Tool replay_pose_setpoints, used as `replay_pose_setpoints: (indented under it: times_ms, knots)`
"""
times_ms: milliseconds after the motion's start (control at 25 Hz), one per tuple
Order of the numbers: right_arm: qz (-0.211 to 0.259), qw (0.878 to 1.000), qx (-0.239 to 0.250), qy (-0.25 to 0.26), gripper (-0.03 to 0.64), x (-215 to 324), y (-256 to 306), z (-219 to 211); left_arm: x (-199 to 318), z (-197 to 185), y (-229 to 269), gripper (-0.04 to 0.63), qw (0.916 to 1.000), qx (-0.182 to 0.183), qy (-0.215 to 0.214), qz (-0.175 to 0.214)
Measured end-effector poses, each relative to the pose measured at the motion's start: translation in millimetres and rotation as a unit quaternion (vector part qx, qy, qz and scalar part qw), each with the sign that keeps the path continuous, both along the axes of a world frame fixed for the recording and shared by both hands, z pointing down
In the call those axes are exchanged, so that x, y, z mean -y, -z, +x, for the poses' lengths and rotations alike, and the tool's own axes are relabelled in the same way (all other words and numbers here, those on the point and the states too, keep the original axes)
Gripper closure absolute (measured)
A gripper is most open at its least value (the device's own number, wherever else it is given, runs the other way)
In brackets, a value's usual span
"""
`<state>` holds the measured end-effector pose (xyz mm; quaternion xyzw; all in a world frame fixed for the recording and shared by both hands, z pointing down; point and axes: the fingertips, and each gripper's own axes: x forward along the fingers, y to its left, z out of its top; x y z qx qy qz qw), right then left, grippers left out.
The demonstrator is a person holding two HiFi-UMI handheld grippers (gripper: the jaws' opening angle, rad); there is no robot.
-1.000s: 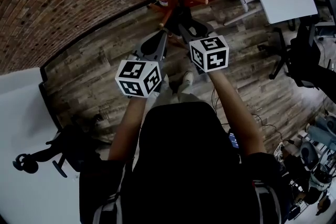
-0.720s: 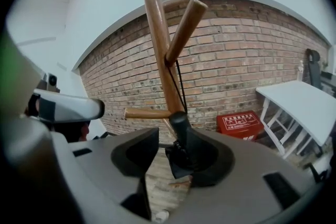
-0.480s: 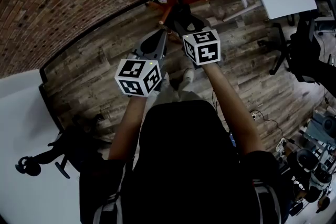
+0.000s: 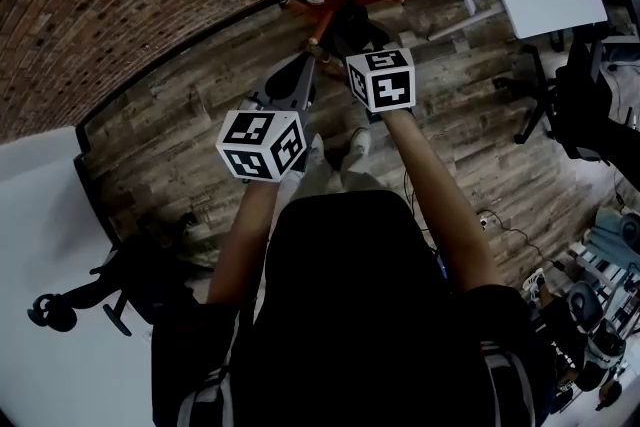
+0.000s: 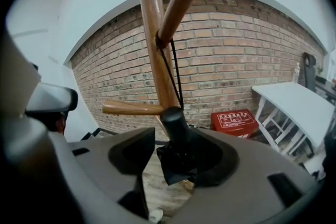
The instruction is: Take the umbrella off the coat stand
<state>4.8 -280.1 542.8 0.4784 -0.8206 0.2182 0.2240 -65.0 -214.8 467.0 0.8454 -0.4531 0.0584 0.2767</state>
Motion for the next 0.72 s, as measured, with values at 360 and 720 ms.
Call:
replay_pose_setpoints:
  times_ms: [360,720]
  knots:
    - [0.002,1.0,-0.016,0.003,0.413,9.6,-5.2,-2.7,-1.5,-5.2,-1.6,0.577,1.0,0.002,0.008,-0.004]
    - [0.001,0.999,-0.04,0.014,0.413,17.7,-9.9,-7.3,-2.9,-12.5,-3.8,0.577,0.9998,0.001,0.019,-0.009]
